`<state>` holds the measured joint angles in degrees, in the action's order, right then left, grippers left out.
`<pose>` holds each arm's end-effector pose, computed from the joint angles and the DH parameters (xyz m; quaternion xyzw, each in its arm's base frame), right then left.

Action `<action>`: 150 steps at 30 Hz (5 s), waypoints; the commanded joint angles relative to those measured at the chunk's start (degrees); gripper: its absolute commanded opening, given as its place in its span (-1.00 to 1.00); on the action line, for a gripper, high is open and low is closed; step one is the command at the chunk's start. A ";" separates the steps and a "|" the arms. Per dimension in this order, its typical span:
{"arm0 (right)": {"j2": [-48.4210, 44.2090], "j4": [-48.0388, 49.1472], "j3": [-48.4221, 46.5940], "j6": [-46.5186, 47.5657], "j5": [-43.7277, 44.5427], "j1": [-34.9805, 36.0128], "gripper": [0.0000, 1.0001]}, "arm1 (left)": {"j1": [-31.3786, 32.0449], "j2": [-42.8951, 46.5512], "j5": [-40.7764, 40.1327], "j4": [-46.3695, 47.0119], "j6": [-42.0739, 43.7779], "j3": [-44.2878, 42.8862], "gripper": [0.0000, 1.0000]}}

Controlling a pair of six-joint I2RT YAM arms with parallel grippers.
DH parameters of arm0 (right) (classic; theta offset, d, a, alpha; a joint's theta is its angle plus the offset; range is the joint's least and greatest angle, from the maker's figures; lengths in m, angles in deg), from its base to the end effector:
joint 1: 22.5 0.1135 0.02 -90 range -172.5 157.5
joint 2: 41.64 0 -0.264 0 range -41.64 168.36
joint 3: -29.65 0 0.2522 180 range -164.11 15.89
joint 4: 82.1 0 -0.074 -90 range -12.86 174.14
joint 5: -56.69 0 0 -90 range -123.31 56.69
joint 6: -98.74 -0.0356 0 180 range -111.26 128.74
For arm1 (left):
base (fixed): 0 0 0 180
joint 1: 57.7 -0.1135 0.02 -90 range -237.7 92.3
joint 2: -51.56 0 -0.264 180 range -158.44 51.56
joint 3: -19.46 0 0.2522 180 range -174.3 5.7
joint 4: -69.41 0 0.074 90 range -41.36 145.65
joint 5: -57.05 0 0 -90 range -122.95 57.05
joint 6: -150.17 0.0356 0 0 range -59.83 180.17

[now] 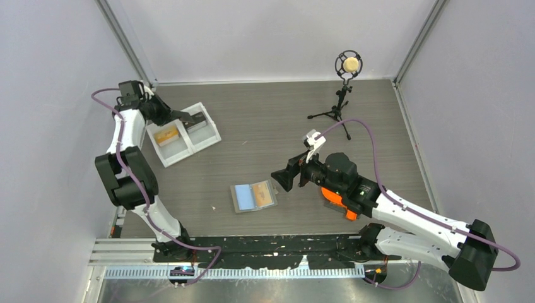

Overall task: Take the credit cards out of the card holder
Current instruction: Place the credit card in the storage box, then remove the credit card from the card holder.

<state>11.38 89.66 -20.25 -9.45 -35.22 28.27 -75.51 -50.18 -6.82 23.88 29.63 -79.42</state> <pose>0.1385 0.1715 0.2891 -0.2271 0.7395 0.3693 0.5150 0.3818 0.1062 0.2802 -0.2997 0.8636 -0.2484 0.3204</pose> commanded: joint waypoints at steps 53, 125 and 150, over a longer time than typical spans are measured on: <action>2.66 1.42 -4.96 1.95 3.94 -0.55 0.91 | 2.24 -15.81 -3.20 0.82 -0.37 -13.76 -0.43; 13.18 -7.42 -3.12 -18.28 -2.63 -1.44 0.04 | 35.33 41.04 4.49 6.02 -6.69 43.45 -0.21; 34.42 -0.19 -7.50 -21.80 -2.28 3.47 -0.04 | 39.16 29.83 -1.71 19.13 -8.33 58.25 -0.38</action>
<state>45.08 87.36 -25.17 -31.57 -38.98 31.57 -36.64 -19.90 -5.51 40.88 19.68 -21.33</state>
